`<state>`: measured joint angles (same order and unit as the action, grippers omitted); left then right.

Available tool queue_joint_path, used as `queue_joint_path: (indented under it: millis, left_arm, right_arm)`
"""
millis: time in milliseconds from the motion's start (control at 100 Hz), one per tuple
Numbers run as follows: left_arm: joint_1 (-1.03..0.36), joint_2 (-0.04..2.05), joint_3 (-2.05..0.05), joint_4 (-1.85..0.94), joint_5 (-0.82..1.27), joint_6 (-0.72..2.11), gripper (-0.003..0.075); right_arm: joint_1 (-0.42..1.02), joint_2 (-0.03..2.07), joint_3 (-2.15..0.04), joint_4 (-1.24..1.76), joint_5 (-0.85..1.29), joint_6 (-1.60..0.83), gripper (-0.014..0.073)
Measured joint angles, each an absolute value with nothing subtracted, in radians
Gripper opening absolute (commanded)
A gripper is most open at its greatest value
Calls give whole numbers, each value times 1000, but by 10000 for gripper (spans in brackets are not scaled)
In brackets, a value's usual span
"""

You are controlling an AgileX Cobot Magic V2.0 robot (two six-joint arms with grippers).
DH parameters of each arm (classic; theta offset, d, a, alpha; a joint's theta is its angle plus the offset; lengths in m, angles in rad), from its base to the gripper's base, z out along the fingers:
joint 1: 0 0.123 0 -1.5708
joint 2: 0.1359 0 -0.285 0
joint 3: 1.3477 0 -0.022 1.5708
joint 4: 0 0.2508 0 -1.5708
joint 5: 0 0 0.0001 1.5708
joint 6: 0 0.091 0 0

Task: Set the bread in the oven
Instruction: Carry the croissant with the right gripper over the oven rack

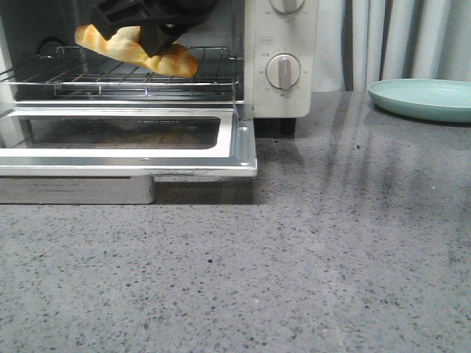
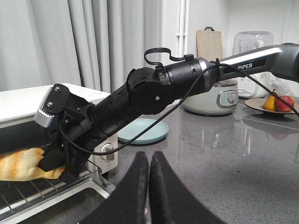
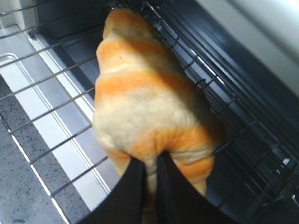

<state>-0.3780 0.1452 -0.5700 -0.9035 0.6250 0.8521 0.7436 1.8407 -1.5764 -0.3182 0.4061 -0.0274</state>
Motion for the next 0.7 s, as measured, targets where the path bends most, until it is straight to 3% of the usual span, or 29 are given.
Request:
queue_joint_path:
  millis: [220, 290, 440, 500, 560, 700]
  left_arm:
    - [-378, 145, -570, -902, 625, 852, -22]
    - [-378, 145, -570, -902, 625, 852, -22]
    - [-378, 145, -570, -902, 625, 852, -22]
    - [-378, 145, -570, -902, 625, 852, -22]
    - [-378, 145, -570, -900, 625, 852, -22]
    - [-378, 145, -570, -893, 625, 852, -22]
  right_arm:
    - [744, 1843, -1576, -318, 402, -27, -40]
    - [744, 1843, -1576, -314, 400, -27, 59]
    - [744, 1843, -1576, -312, 392, -27, 433]
    - [744, 1843, -1576, -311, 388, -27, 538]
    - [744, 1843, -1576, -311, 386, -27, 574]
    - [748, 1819, -1576, -283, 404, -27, 554]
